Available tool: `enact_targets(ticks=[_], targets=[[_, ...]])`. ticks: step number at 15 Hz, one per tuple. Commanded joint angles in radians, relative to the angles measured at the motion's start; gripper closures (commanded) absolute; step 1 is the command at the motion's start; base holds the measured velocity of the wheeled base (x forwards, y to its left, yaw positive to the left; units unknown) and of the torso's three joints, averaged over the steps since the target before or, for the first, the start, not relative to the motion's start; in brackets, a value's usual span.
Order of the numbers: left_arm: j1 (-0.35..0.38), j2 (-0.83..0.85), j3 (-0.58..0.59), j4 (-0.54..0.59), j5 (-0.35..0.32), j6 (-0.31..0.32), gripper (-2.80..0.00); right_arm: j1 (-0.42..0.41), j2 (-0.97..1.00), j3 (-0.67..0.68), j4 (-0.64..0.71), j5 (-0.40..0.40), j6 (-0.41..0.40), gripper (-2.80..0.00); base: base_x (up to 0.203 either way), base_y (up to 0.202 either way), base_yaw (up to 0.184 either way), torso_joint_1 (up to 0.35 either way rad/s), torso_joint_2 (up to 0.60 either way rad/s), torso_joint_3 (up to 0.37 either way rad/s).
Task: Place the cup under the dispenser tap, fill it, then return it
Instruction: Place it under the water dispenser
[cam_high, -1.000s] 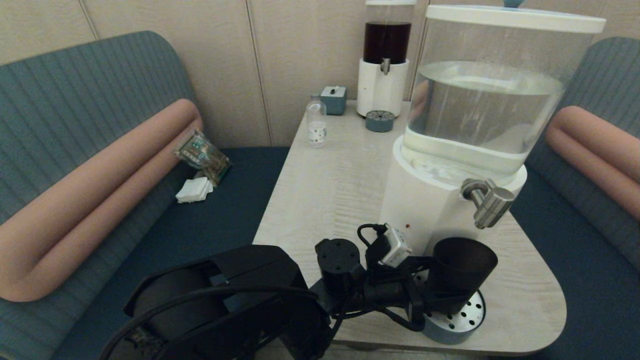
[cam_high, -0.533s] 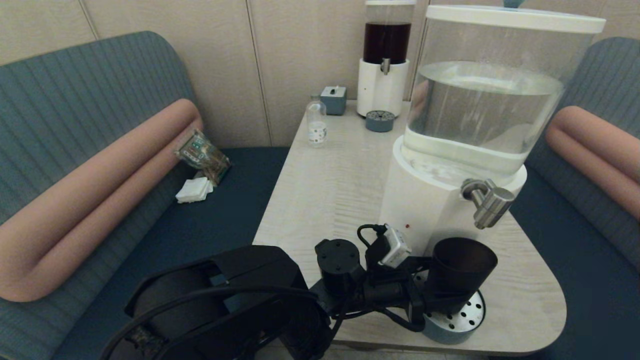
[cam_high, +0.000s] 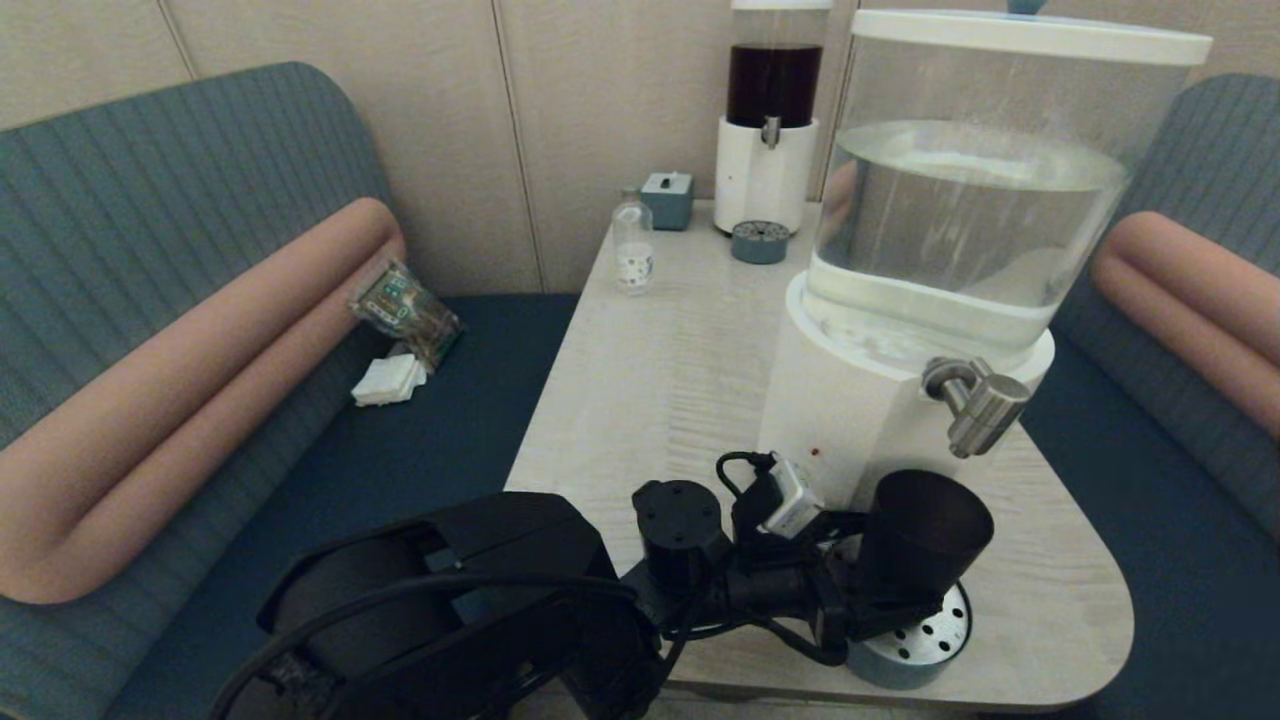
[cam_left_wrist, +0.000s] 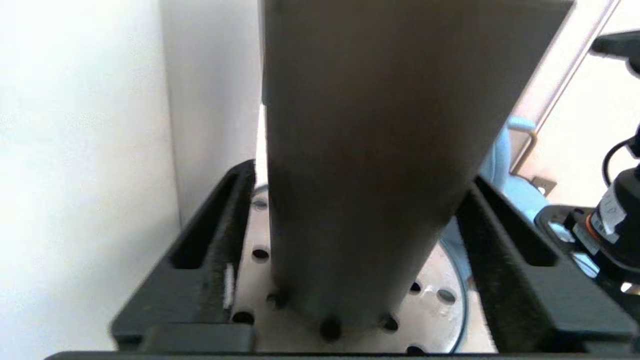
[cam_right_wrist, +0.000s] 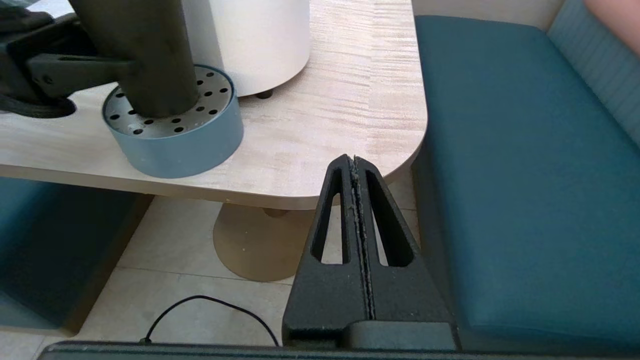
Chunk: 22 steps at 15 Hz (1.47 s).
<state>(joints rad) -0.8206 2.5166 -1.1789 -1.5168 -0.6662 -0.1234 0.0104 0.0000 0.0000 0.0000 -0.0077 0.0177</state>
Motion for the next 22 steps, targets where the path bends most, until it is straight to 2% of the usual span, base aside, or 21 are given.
enact_targets(ticks=[1, 8, 22], targets=[[0.0, -0.001, 0.001, -0.013, -0.004, 0.001, -2.8, 0.0, -0.002, 0.002, 0.0, 0.0, 0.0, 0.0, 0.0, 0.0, 0.0, 0.0, 0.0, 0.0], [0.0, -0.03, 0.027, -0.013, 0.016, -0.002, -2.8, 0.0, -0.002, 0.0, 0.0, 0.0, 0.0, 0.0, 0.0, 0.0, 0.0, 0.0, 0.0, 0.0], [0.007, -0.178, 0.246, -0.013, 0.018, 0.007, -2.8, 0.0, -0.002, 0.001, 0.0, 0.0, 0.0, 0.0, 0.0, 0.0, 0.0, 0.0, 0.0, 0.0]])
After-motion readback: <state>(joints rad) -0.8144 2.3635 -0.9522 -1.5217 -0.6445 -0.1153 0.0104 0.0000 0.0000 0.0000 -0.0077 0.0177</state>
